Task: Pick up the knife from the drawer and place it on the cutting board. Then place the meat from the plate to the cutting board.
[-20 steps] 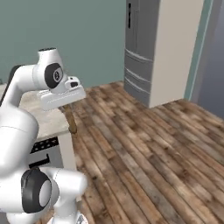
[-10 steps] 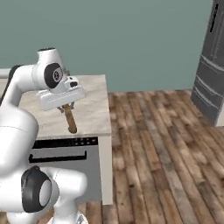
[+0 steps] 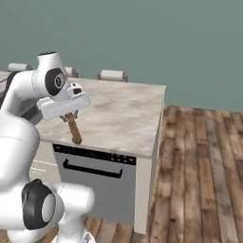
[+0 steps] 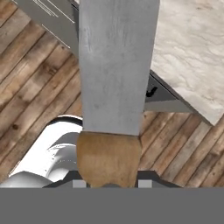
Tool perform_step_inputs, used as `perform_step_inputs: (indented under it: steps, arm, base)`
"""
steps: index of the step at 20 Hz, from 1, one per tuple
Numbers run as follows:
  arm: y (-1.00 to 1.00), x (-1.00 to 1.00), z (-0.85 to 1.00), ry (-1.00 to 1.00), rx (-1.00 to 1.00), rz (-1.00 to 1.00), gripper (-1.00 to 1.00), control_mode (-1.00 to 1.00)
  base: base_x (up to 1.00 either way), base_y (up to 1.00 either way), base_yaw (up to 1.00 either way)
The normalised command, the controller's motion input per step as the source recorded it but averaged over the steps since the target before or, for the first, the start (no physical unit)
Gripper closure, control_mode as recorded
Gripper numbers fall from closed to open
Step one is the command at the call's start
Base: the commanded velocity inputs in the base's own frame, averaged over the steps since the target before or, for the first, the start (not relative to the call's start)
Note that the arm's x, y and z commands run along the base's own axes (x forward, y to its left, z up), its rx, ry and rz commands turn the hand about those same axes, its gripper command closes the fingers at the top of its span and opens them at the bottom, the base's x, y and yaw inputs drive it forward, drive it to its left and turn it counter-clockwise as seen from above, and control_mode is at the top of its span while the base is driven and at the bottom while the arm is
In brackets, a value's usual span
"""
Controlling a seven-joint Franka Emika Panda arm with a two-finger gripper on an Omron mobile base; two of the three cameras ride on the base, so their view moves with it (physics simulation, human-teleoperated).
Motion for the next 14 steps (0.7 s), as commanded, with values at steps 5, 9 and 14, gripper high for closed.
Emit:
perform_step_inputs:
  steps: [5, 9, 14]
  arm:
    - [0.00, 0.00, 0.00, 0.00, 0.00, 0.00, 1.00, 1.00]
    - [0.00, 0.00, 0.00, 0.00, 0.00, 0.00, 1.00, 1.00]
    - [0.00, 0.00, 0.00, 0.00, 0.00, 0.00, 1.00, 1.00]
  base:
    - [-0.24, -1.00, 0.31]
    - [-0.31, -1.00, 0.25]
    - [0.04, -1.00, 0.27]
